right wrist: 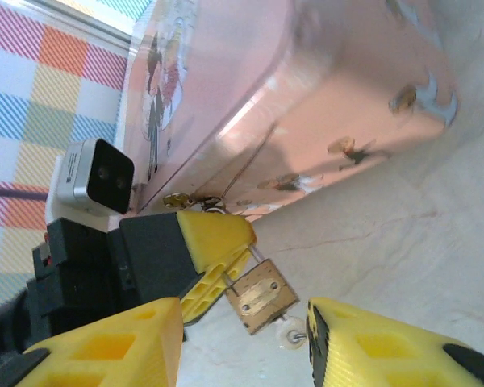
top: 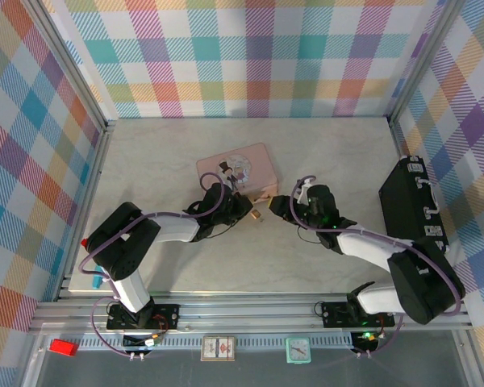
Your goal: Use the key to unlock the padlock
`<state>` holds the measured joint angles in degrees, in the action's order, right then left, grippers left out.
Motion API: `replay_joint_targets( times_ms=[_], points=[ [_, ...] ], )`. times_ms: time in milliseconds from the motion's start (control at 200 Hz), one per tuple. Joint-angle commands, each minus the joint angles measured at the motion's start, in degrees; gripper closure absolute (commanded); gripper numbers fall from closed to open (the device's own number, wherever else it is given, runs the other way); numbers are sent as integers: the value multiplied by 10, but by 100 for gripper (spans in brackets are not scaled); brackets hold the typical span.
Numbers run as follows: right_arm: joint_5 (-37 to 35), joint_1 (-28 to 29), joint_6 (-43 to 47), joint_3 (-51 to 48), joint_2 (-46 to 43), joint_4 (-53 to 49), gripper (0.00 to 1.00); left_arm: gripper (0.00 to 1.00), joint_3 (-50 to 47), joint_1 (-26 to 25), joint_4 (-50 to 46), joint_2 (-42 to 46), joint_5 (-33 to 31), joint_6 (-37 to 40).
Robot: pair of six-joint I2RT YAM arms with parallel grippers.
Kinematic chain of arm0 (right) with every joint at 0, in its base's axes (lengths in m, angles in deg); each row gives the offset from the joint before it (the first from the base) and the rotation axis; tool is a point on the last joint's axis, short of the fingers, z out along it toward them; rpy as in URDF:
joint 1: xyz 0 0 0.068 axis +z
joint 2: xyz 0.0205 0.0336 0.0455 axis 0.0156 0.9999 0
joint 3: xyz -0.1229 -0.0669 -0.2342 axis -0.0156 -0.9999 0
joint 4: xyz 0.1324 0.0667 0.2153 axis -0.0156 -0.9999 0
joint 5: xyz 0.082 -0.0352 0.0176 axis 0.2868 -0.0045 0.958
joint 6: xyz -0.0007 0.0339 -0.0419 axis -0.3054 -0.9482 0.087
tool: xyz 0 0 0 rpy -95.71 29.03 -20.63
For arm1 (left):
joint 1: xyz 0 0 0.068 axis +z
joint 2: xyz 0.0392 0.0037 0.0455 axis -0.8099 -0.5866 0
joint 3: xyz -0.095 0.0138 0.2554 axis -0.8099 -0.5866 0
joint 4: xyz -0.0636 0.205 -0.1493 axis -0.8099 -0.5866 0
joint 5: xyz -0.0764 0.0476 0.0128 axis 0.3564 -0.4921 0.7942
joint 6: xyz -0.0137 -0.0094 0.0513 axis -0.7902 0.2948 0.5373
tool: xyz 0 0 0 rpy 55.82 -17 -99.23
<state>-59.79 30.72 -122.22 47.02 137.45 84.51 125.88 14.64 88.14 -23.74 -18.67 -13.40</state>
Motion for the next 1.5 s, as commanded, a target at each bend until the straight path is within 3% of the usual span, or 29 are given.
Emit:
replay_joint_targets(
  times_ms=[0,305,605,895,1295,1500],
  points=[
    [-36,22,187,26,-27,-31,55,100,19,1,4,26,66,-29],
    [-127,123,465,-32,-24,87,46,100,9,23,-48,49,70,-17],
    [-127,166,637,-80,19,165,49,100,-9,39,-52,69,79,-13],
    [-180,189,684,-102,98,278,53,100,-23,43,-21,65,92,-24],
    [-212,196,686,-80,157,310,66,100,-30,43,-1,59,101,-31],
    [-227,200,680,-80,169,327,68,100,-29,44,1,57,102,-32]
  ],
)
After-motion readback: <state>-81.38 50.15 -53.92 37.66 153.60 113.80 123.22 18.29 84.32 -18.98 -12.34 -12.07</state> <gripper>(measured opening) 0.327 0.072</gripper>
